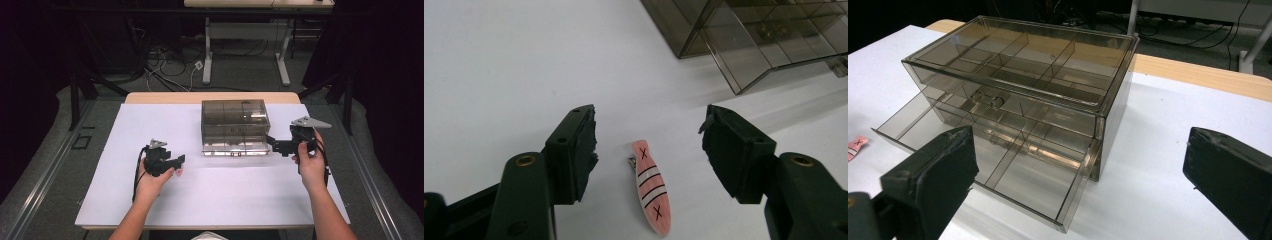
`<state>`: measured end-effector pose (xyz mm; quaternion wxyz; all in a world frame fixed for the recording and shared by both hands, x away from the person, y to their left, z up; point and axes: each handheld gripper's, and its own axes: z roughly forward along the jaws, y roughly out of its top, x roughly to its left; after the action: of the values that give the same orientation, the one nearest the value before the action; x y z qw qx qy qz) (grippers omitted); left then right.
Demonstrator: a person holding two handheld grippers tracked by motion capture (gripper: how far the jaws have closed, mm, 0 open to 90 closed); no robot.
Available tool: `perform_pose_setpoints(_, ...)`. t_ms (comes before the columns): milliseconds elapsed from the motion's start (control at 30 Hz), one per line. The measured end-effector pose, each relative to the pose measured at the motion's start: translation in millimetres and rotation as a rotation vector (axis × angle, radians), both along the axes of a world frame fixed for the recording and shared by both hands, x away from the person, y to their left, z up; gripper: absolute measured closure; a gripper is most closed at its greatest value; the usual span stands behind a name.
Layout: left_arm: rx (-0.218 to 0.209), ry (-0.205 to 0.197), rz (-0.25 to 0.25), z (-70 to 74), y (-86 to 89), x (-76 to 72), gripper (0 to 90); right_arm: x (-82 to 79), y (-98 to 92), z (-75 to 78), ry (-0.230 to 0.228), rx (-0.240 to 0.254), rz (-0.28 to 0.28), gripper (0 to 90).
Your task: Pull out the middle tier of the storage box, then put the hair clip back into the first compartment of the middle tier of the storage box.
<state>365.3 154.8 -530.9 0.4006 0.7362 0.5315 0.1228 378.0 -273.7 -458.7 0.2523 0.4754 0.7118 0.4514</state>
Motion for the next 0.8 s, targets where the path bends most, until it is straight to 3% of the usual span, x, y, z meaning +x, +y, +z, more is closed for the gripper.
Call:
perform_pose_setpoints(200, -0.031, 0.044, 0.026, -4.7, 1.8, 1.1, 41.8, 0.2, -0.9, 0.3, -0.004, 0.014, -0.009, 1.4)
perform_pose_setpoints(433, -0.035, 0.092, 0.046, -9.8, 4.5, 2.4, 44.7, 1.1, -1.1, -0.4, -0.002, 0.010, -0.004, 1.7)
perform_pose_setpoints(800, -0.029, 0.145, 0.031, -15.3, 3.6, 3.6, 52.7, 1.4, -0.1, -0.6, 0.011, 0.013, -0.001, 2.0)
